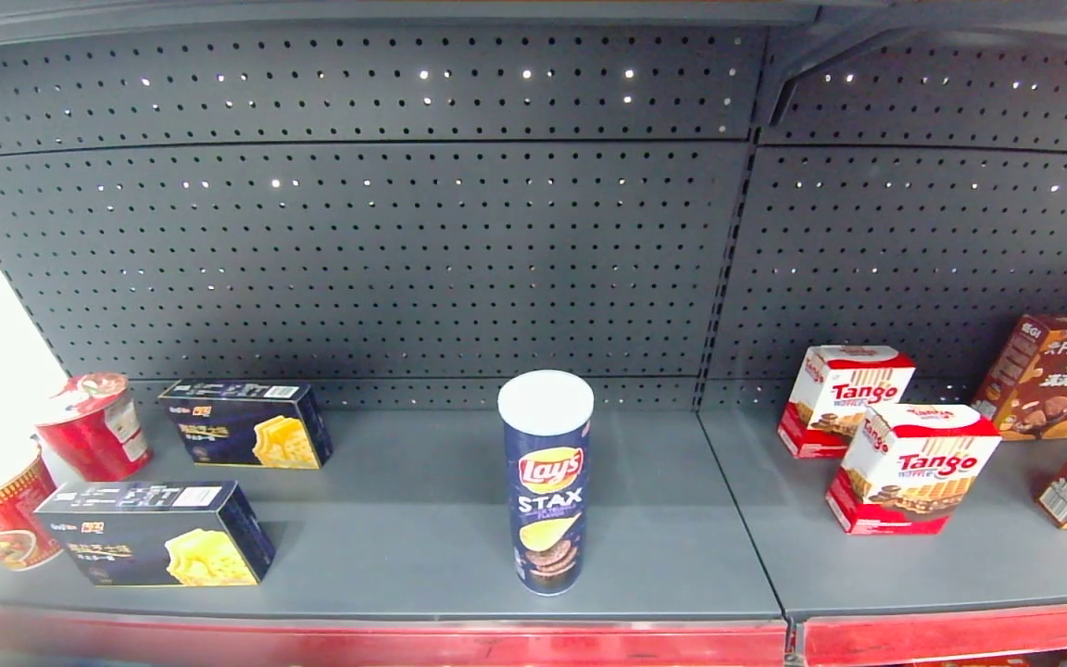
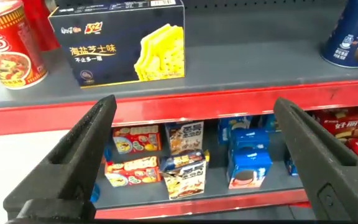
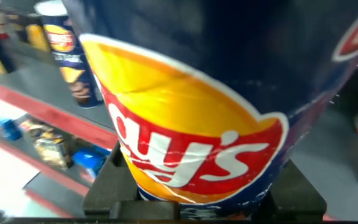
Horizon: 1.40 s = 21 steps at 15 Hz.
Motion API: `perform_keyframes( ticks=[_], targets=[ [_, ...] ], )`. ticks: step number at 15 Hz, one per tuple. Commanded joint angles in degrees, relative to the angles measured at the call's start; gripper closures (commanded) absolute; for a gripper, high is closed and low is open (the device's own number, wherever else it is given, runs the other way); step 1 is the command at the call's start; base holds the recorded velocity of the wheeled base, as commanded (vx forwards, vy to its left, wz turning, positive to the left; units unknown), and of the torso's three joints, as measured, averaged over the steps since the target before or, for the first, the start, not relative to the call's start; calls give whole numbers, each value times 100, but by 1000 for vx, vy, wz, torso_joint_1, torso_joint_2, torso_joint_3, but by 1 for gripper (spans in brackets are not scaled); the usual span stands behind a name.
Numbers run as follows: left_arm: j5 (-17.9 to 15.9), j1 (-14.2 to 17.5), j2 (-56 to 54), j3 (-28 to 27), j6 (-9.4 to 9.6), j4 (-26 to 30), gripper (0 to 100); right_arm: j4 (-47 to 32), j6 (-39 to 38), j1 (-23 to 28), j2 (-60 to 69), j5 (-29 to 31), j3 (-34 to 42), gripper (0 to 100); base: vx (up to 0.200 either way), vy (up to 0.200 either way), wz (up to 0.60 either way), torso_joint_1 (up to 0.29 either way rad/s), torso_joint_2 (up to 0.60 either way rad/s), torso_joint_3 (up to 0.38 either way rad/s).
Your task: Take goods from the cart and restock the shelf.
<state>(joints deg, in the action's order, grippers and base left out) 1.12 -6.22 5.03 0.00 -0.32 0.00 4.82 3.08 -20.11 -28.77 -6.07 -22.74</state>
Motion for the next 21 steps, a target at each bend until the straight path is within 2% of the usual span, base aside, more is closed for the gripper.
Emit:
perform_keyframes(
  ticks=[1, 4, 7, 10, 11, 13, 15, 17, 21],
  targets=[
    [2, -2, 41, 0, -3, 0, 0, 11, 17, -212, -542, -87, -223, 100, 0, 0, 0, 0, 0, 0],
    [2, -2, 41, 0, -3, 0, 0, 151, -62, -573, -1720, -87, -820, 100, 0, 0, 0, 0, 0, 0],
    [2, 6, 41, 0, -3, 0, 0, 934, -106, -792, -2792, -61, -1049, 100, 0, 0, 0, 0, 0, 0],
    [11, 6, 41, 0, -3, 0, 0, 1522, -124, -783, -3838, -70, -1356, 100, 0, 0, 0, 0, 0, 0],
    [2, -2, 41, 0, -3, 0, 0, 1874, -133, -783, -4216, -78, -1462, 100, 0, 0, 0, 0, 0, 0],
    [2, 6, 41, 0, -3, 0, 0, 3096, -133, -722, -5270, -70, -1761, 100, 0, 0, 0, 0, 0, 0],
    [11, -2, 41, 0, -3, 0, 0, 3755, -133, -669, -5877, -96, -1910, 100, 0, 0, 0, 0, 0, 0],
    [2, 6, 41, 0, -3, 0, 0, 3992, -115, -678, -6404, -96, -2121, 100, 0, 0, 0, 0, 0, 0],
    [2, -2, 41, 0, -3, 0, 0, 4344, -124, -713, -7503, -26, -3114, 100, 0, 0, 0, 0, 0, 0]
  ],
)
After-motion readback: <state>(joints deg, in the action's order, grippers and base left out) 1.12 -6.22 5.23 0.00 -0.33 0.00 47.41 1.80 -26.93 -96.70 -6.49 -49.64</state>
